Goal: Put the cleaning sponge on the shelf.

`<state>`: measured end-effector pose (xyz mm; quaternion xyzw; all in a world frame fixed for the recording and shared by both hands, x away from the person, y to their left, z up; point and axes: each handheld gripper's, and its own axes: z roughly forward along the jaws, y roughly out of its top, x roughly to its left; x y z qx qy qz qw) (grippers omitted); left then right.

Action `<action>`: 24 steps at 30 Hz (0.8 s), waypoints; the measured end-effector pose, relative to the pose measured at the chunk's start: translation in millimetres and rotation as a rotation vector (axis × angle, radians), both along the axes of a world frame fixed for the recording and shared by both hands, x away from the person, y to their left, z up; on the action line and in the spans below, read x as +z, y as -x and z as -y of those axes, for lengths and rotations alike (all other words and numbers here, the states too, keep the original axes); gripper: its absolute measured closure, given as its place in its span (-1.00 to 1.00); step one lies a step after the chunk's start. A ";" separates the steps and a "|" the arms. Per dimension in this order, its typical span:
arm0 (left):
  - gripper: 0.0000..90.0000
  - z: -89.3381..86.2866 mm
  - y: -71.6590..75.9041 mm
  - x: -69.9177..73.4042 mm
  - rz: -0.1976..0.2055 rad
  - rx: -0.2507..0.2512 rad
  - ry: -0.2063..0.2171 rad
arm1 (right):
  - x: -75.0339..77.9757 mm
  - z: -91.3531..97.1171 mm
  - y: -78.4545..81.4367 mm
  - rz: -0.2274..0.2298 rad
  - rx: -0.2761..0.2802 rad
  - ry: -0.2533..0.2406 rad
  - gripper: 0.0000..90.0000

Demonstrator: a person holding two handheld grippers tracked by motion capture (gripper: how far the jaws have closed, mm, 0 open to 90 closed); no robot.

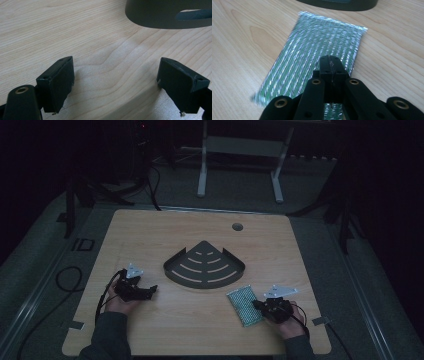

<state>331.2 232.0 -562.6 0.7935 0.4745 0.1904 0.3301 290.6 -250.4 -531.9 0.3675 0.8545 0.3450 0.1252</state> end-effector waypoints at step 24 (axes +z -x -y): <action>-0.67 0.1 -0.8 0.0 0.000 -0.004 0.000 | 17.3 12.7 -25.1 0.029 0.023 0.047 0.83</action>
